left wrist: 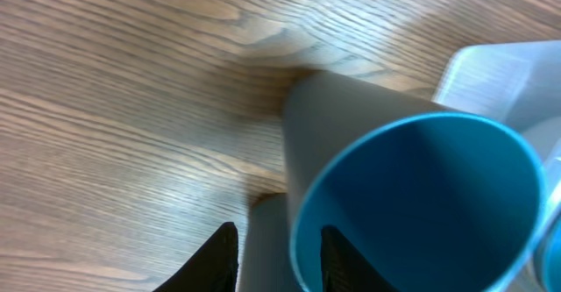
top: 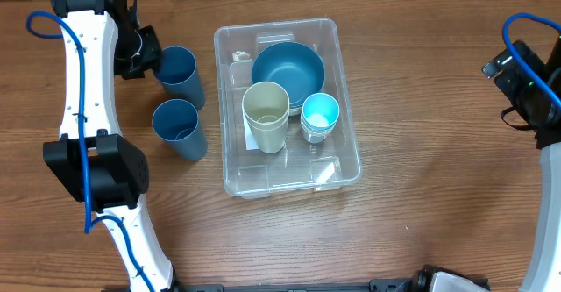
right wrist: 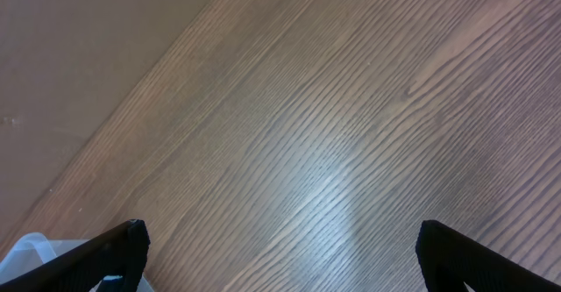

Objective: Pack container
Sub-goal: 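Grasp a dark blue cup with the left gripper and lift, then lower the dark blue cup into the bin's front and release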

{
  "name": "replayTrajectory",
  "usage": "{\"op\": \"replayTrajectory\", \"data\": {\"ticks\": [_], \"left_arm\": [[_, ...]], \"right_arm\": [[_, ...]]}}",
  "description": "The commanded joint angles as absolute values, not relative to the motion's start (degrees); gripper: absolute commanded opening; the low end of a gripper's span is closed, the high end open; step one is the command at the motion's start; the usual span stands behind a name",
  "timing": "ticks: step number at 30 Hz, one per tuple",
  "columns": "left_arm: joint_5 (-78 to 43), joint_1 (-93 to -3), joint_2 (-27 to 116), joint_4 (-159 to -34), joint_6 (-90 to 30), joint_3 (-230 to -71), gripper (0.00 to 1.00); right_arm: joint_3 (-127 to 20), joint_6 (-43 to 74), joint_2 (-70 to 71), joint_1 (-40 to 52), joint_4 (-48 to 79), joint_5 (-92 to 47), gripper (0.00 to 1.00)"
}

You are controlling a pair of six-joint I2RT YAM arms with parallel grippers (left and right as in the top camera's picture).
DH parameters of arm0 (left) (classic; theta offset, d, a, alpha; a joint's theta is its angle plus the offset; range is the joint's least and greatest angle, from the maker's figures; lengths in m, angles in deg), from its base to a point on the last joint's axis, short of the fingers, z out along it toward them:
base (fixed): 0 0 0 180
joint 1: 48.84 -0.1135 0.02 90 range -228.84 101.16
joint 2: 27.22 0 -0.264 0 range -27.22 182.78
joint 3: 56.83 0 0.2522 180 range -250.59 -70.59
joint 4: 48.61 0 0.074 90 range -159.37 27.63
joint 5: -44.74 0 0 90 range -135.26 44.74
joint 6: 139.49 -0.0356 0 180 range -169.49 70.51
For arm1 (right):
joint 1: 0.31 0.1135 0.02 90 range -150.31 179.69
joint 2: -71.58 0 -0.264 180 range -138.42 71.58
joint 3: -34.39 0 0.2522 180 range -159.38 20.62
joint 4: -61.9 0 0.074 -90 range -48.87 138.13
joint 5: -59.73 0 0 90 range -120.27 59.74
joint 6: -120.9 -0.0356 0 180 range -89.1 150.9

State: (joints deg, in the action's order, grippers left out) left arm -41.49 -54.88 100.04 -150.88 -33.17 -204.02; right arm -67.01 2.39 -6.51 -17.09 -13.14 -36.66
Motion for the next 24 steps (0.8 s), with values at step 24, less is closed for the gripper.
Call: {"op": "replayTrajectory", "data": {"ticks": [24], "left_arm": [[-47.37, -58.55, 78.9, -159.16, -31.77, -217.13, 0.04]], "right_arm": [[-67.56, 2.13, -6.29, -17.09, -12.88, -37.29, 1.0]]}}
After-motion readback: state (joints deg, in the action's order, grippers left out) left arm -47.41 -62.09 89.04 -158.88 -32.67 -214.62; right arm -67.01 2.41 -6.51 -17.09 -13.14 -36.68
